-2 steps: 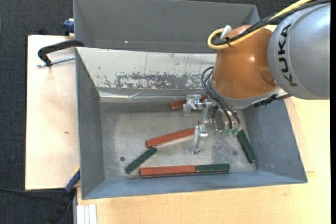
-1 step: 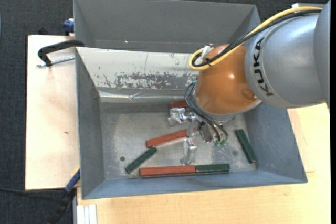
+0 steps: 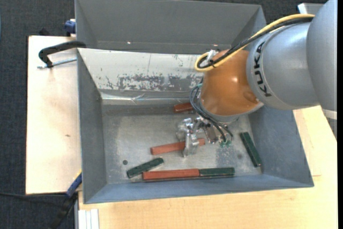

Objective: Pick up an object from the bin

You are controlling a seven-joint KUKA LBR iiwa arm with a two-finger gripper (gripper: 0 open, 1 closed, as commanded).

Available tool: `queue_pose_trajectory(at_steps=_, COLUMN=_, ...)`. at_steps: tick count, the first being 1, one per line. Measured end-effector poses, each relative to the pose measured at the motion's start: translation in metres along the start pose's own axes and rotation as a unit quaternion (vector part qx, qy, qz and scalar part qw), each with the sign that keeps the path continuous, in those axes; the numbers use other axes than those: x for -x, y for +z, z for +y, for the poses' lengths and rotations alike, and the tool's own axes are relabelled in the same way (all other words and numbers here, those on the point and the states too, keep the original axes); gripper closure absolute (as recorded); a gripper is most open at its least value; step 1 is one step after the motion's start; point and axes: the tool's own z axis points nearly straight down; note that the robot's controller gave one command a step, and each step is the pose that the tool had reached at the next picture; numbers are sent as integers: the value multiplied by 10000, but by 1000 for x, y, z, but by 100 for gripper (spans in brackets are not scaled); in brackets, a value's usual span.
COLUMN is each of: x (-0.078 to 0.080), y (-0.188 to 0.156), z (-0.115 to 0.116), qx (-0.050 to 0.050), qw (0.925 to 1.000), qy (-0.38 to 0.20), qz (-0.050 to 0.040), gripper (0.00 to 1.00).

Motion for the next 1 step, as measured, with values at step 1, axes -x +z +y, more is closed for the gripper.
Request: queue_pose_trajectory(at_steps=1, x=0, y=0, z=0, qx=0, qw=10000, qy=1, qz=0, gripper=100)
